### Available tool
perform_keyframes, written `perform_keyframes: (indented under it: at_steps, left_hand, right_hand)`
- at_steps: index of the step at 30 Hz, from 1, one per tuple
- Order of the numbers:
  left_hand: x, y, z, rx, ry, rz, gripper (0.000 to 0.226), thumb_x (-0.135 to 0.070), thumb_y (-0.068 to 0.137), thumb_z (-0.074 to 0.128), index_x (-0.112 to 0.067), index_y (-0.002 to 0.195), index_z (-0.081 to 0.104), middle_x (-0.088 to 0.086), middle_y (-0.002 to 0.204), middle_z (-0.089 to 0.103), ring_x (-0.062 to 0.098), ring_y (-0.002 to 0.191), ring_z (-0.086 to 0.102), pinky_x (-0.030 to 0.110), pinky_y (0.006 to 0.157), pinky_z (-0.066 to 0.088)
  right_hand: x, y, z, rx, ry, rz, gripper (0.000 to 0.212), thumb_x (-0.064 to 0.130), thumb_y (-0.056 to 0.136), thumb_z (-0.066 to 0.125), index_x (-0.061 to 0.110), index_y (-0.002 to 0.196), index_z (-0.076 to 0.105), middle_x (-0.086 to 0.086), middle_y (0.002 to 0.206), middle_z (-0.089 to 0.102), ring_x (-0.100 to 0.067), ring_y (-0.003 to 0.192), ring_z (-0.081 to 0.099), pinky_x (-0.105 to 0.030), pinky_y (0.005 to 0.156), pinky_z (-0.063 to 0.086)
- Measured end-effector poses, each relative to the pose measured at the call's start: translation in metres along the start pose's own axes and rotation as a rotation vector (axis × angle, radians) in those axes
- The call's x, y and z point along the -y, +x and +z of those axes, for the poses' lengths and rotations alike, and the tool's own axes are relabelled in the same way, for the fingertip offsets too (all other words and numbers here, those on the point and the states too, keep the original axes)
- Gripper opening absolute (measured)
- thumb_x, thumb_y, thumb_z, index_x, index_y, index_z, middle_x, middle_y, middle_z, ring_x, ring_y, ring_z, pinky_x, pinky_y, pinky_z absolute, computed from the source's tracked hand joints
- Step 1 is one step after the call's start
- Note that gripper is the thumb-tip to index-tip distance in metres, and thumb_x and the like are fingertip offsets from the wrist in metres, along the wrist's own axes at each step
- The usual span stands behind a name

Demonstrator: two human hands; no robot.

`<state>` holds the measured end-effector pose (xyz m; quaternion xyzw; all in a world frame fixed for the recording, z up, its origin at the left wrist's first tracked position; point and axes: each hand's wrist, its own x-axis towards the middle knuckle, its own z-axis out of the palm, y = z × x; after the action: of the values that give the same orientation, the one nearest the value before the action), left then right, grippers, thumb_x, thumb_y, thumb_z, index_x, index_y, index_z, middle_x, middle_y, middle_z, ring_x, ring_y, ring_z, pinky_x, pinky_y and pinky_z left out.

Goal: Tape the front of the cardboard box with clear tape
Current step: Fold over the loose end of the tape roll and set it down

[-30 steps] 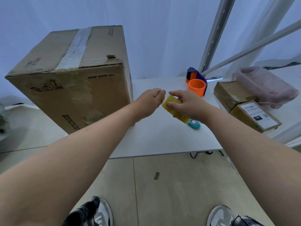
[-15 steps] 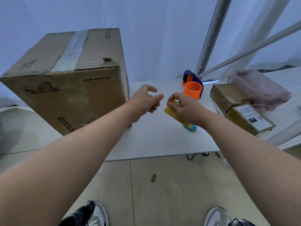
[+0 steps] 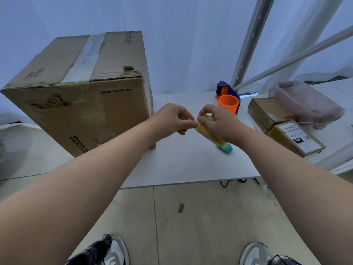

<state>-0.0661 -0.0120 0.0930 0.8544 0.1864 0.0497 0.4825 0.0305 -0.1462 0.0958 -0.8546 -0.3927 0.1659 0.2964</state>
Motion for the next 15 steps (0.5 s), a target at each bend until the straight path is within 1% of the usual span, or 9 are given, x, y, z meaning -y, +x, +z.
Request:
perform_keyframes:
  at_steps: [2, 3, 5, 6, 8, 9, 12, 14, 15]
  left_hand:
    - [-0.0022, -0.0002, -0.0022, 0.006, 0.166, 0.051, 0.021, -0.023, 0.087, 0.067, -0.006, 0.099, 0.068, 0.003, 0.078, 0.066, 0.009, 0.062, 0.061, 0.016, 0.06, 0.054]
    - [-0.0028, 0.0, -0.0028, 0.005, 0.262, 0.077, 0.021, -0.024, 0.089, 0.063, -0.007, 0.1, 0.069, 0.004, 0.082, 0.065, 0.011, 0.064, 0.061, 0.02, 0.064, 0.053]
    - [-0.004, 0.0005, -0.0036, -0.021, 0.385, 0.109, 0.022, -0.027, 0.093, 0.057, -0.011, 0.1, 0.07, 0.006, 0.093, 0.062, 0.016, 0.074, 0.061, 0.029, 0.073, 0.051]
    - [-0.0044, 0.0002, -0.0037, -0.044, 0.385, 0.11, 0.022, -0.028, 0.093, 0.056, -0.013, 0.099, 0.071, 0.006, 0.097, 0.059, 0.017, 0.08, 0.06, 0.031, 0.077, 0.05]
    - [-0.0028, 0.0007, -0.0032, -0.087, 0.271, 0.072, 0.022, -0.027, 0.093, 0.057, -0.013, 0.101, 0.072, 0.006, 0.096, 0.062, 0.018, 0.085, 0.062, 0.032, 0.081, 0.051]
    - [-0.0016, 0.001, -0.0022, -0.105, 0.173, 0.038, 0.021, -0.025, 0.093, 0.058, -0.011, 0.102, 0.071, 0.006, 0.092, 0.065, 0.017, 0.083, 0.063, 0.031, 0.082, 0.053]
    - [-0.0007, 0.0017, -0.0003, -0.14, -0.135, -0.051, 0.019, -0.014, 0.091, 0.06, -0.003, 0.105, 0.068, 0.006, 0.081, 0.066, 0.013, 0.073, 0.064, 0.022, 0.075, 0.058]
    - [-0.002, 0.0019, -0.0012, -0.146, -0.294, -0.077, 0.017, -0.006, 0.091, 0.059, 0.003, 0.104, 0.064, 0.009, 0.079, 0.065, 0.016, 0.071, 0.064, 0.019, 0.071, 0.059]
    - [-0.0029, 0.0016, -0.0015, -0.14, -0.351, -0.086, 0.015, -0.004, 0.091, 0.058, 0.004, 0.103, 0.063, 0.01, 0.079, 0.065, 0.016, 0.07, 0.064, 0.019, 0.07, 0.059]
  right_hand:
    - [-0.0003, -0.0008, 0.001, 0.019, -0.015, 0.007, 0.024, 0.03, 0.096, 0.047, 0.022, 0.118, 0.054, 0.003, 0.103, 0.049, -0.016, 0.091, 0.049, -0.017, 0.061, 0.039]
    - [-0.0003, -0.0011, 0.0018, 0.025, -0.014, 0.012, 0.024, 0.031, 0.096, 0.047, 0.023, 0.118, 0.054, 0.003, 0.104, 0.048, -0.016, 0.091, 0.049, -0.019, 0.065, 0.04]
    - [0.0005, -0.0015, 0.0026, 0.018, 0.005, 0.02, 0.024, 0.032, 0.096, 0.047, 0.023, 0.118, 0.053, 0.002, 0.106, 0.049, -0.016, 0.092, 0.048, -0.024, 0.07, 0.041]
    - [0.001, -0.0015, 0.0024, 0.013, 0.01, 0.019, 0.025, 0.033, 0.096, 0.047, 0.023, 0.118, 0.052, 0.001, 0.109, 0.05, -0.016, 0.093, 0.048, -0.025, 0.071, 0.041]
    - [0.0015, -0.001, 0.0016, 0.005, 0.007, 0.012, 0.028, 0.033, 0.095, 0.048, 0.024, 0.122, 0.049, -0.003, 0.118, 0.053, -0.015, 0.094, 0.047, -0.025, 0.073, 0.042]
    - [0.0017, -0.0009, 0.0013, 0.0, 0.014, 0.01, 0.033, 0.033, 0.095, 0.05, 0.024, 0.126, 0.046, -0.005, 0.122, 0.053, -0.014, 0.096, 0.046, -0.025, 0.075, 0.042]
    - [0.0014, -0.0023, 0.0015, -0.014, 0.076, 0.028, 0.049, 0.033, 0.091, 0.057, 0.026, 0.134, 0.035, -0.009, 0.131, 0.049, -0.016, 0.102, 0.045, -0.028, 0.082, 0.041]
    - [-0.0006, -0.0032, 0.0026, 0.002, 0.09, 0.04, 0.05, 0.033, 0.09, 0.058, 0.026, 0.133, 0.035, -0.01, 0.132, 0.049, -0.02, 0.107, 0.047, -0.03, 0.083, 0.042]
    - [-0.0017, -0.0035, 0.0033, 0.018, 0.094, 0.044, 0.048, 0.033, 0.09, 0.057, 0.026, 0.132, 0.036, -0.01, 0.131, 0.049, -0.021, 0.107, 0.048, -0.03, 0.082, 0.042]
